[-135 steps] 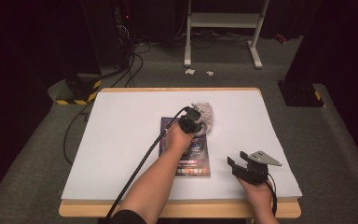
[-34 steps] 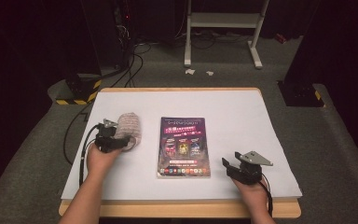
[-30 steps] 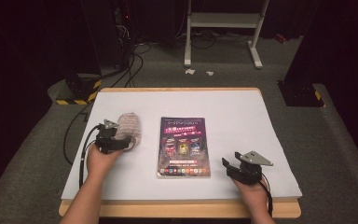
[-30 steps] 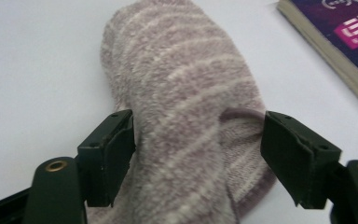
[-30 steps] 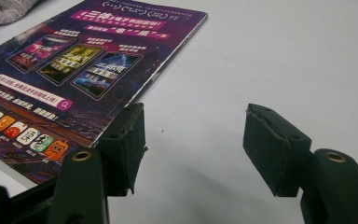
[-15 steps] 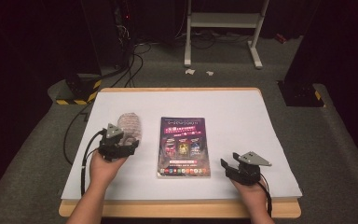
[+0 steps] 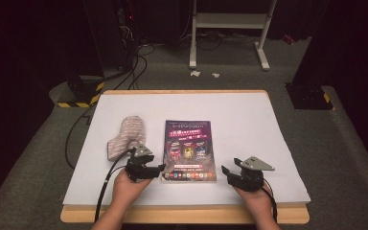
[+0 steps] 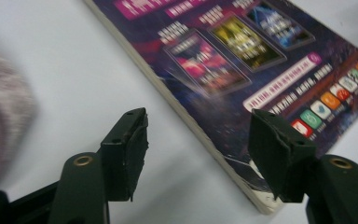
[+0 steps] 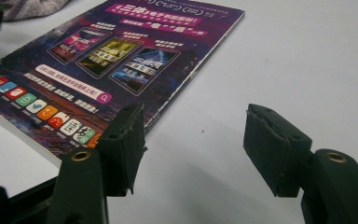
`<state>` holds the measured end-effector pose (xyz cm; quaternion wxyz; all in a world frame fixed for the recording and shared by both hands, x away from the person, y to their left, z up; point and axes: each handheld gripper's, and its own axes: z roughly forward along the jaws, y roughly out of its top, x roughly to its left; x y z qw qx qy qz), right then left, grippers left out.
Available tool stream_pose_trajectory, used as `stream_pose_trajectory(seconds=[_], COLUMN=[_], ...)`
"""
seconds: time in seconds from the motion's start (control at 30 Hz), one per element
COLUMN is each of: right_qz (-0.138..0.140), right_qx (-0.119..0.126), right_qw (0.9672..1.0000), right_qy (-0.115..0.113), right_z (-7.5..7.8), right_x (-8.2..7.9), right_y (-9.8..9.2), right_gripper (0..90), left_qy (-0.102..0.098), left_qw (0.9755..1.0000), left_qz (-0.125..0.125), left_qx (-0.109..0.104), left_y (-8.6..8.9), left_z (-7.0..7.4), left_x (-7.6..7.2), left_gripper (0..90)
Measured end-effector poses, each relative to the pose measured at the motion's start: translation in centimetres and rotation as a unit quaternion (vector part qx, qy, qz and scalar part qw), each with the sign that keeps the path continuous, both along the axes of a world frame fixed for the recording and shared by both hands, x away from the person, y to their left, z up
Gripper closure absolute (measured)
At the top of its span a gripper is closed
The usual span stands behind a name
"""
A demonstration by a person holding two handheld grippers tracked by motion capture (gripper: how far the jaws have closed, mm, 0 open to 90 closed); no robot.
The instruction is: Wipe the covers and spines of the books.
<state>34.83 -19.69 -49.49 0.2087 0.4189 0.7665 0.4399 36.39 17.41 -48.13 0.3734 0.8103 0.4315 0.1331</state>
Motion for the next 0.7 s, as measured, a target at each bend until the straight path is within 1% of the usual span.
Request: stream_pose_trajectory(seconds=[0.07,0.1,0.13,0.23,0.27,0.3,0.37,0.43,0.47,0.5,0.53,0.6,0.63,0.7], right_qz=[0.002,0.004,0.006,0.021,0.023,0.024,0.023,0.026,0.029,0.031,0.031,0.031,0.028,0.026], right_qx=[0.001,0.0,-0.001,-0.003,-0.005,-0.009,-0.012,-0.016,-0.018,-0.021,-0.023,-0.025,-0.024,-0.026], right_qw=[1.0,1.0,1.0,0.9997,0.9996,0.9996,0.9995,0.9994,0.9991,0.999,0.999,0.9989,0.9989,0.9986], right_qy=[0.0,-0.001,0.003,0.014,0.014,0.012,0.015,0.016,0.023,0.023,0.025,0.025,0.029,0.037], right_z=[0.1,0.1,0.0,-0.1,-0.1,-0.1,-0.1,0.0,0.0,0.0,0.1,0.2,0.3,0.5], right_x=[0.0,-0.1,-0.1,-0.1,-0.1,-0.1,-0.1,-0.1,0.1,0.2,0.3,0.5,0.6,1.1], right_y=[0.1,0.2,0.3,0.9,1.1,1.4,2.0,2.6,3.0,3.2,3.7,4.2,4.4,5.1], right_gripper=[38.4,37.7,36.6,37.4,37.1,36.5,34.0,32.8,31.5,30.8,30.7,30.2,30.2,30.1], left_qy=[0.004,0.004,0.003,0.004,0.007,0.008,0.004,-0.002,0.004,0.016,0.02,0.02,0.014,0.012], left_qw=[1.0,0.9999,0.9999,0.9998,0.9998,0.9998,0.9997,0.9995,0.9994,0.999,0.9988,0.9986,0.9988,0.9989], left_qz=[-0.006,-0.011,-0.012,-0.017,-0.018,-0.02,-0.024,-0.031,-0.035,-0.042,-0.045,-0.047,-0.045,-0.045], left_qx=[-0.003,-0.001,0.001,0.009,0.008,0.001,-0.004,0.002,0.001,-0.005,-0.008,-0.012,-0.011,-0.009], left_y=[-0.5,-0.8,-1.0,-1.6,-1.8,-1.9,-2.1,-2.1,-2.0,-1.7,-1.5,-1.3,-1.4,-1.5], left_z=[-0.4,-0.6,-0.7,-1.4,-1.6,-1.8,-2.0,-2.0,-2.0,-1.9,-1.9,-1.9,-2.0,-2.0], left_x=[-0.1,-0.2,-0.2,-0.2,-0.2,-0.2,-0.3,-0.3,-0.2,0.1,0.2,0.1,-0.1,-0.4], left_gripper=[38.1,37.6,36.8,34.1,33.7,33.1,33.4,33.3,33.2,33.2,33.8,35.4,35.5,35.4])
